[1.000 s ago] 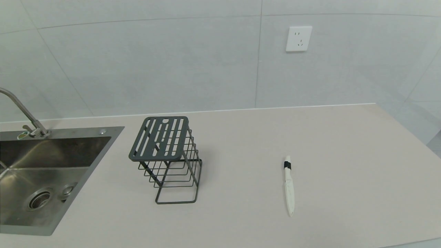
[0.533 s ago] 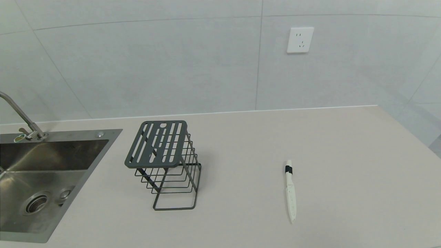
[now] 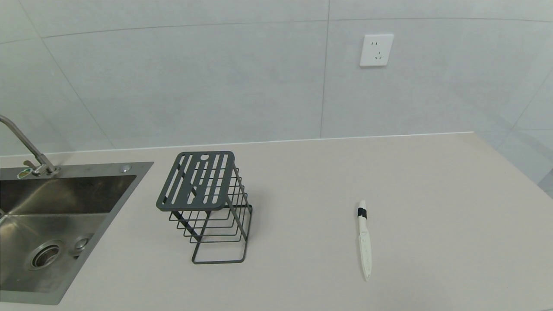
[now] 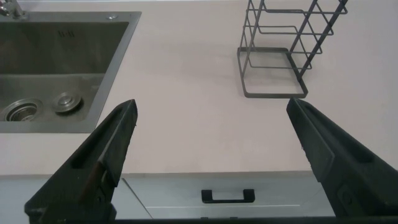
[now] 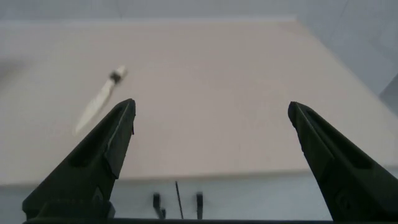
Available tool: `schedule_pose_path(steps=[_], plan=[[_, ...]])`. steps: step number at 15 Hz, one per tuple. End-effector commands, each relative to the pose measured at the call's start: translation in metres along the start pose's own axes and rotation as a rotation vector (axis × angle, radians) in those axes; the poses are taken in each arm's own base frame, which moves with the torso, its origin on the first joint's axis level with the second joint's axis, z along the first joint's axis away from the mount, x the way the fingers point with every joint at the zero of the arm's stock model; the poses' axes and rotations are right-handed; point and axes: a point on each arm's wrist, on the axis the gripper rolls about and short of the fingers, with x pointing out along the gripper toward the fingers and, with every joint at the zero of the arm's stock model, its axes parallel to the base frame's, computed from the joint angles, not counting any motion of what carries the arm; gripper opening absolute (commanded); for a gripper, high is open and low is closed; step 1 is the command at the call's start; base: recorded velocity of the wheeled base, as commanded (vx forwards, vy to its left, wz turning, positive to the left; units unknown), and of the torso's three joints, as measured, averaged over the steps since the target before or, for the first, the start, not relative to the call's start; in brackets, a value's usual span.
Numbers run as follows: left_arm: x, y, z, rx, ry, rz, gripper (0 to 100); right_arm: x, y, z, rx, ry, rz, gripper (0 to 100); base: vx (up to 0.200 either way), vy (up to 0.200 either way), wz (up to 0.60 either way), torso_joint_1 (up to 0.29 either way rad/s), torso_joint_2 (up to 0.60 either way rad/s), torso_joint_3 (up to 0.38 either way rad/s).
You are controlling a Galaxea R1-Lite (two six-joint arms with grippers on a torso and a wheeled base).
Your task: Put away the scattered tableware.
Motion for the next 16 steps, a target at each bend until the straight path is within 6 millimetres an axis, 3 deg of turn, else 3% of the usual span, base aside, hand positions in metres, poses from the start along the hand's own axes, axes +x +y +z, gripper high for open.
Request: schedule_pose_path(steps=[1,6,7,10,16], plan=[[0.0,0.0,0.0,-0.001,0.002,0.001,100,0.0,0.0,0.007,0.001,-0.069,-0.001,100,0.0,0.0,0.0,0.0,0.0,0.0],[0.0,0.0,0.0,0.004,0.002,-0.001,100,-0.002,0.002,0.021,-0.004,-0.144,0.118,100,0.0,0.0,0.0,0.0,0.0,0.0],[0.0,0.0,0.0,0.004,0.002,-0.001,100,0.001,0.003,0.035,0.001,-0.138,0.197,100,0.0,0.0,0.0,0.0,0.0,0.0],[0.0,0.0,0.0,0.004,0.002,-0.001,100,0.019,0.005,0.046,0.014,-0.006,0.351,100,0.0,0.0,0.0,0.0,0.0,0.0],[0.0,0.0,0.0,0.004,0.003,-0.001,100,0.085,0.018,0.058,0.067,0.368,0.577,100,0.0,0.0,0.0,0.0,0.0,0.0]])
